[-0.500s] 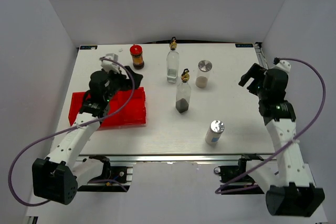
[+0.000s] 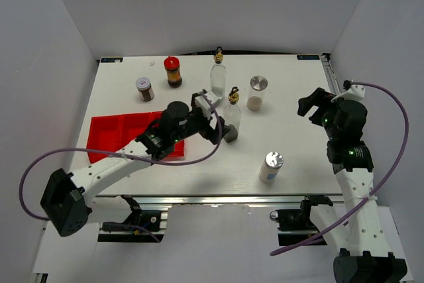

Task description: Organize the condiment bottles

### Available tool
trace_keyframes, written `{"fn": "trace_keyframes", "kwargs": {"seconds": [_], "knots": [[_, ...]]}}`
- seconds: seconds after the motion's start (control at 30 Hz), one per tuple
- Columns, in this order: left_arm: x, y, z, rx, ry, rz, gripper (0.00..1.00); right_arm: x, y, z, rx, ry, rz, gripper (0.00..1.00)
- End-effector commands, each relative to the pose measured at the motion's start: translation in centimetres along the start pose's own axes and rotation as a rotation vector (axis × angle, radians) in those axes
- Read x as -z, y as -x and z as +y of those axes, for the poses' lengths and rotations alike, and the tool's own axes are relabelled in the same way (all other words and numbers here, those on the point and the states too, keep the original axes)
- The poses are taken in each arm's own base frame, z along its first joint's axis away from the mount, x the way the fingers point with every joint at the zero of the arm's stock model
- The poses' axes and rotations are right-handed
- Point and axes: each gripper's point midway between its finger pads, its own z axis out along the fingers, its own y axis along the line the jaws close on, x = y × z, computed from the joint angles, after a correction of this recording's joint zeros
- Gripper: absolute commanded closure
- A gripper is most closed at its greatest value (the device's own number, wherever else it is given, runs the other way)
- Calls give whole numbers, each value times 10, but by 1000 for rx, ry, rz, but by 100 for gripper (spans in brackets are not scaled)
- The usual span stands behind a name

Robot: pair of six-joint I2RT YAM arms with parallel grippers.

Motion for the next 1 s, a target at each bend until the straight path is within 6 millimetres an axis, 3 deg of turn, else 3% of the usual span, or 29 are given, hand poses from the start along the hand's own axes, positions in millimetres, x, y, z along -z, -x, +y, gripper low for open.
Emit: {"fn": "trace_keyframes", "kwargs": {"seconds": [0.0,0.03,0.1,0.13,0.17,0.47,0.67,0.77,0.93,0.97], "knots": [[-16,9,-6,-130,37,15,2,4,8,16,34,81,5,11],[-21,19,-6,-136,48,-4,2,4,8,18,39,91,6,11],[-34,16,0,-135,97,12,2,4,7,20,47,105,11,11],[-38,28,1,-128,111,-10,2,4,7,21,50,112,12,11],[-45,24,5,-126,134,6,2,5,7,21,54,115,11,11],[-58,52,15,-76,214,-94,2,12,12,26,69,146,-21,11],[-74,48,-1,-95,113,-87,2,12,12,25,77,144,-27,11],[-82,43,1,-85,125,-79,2,10,9,21,77,124,-20,11],[-93,44,1,-73,120,-76,25,8,4,21,84,134,-4,10],[-94,45,1,-68,121,-77,38,8,3,22,85,139,0,11]]}}
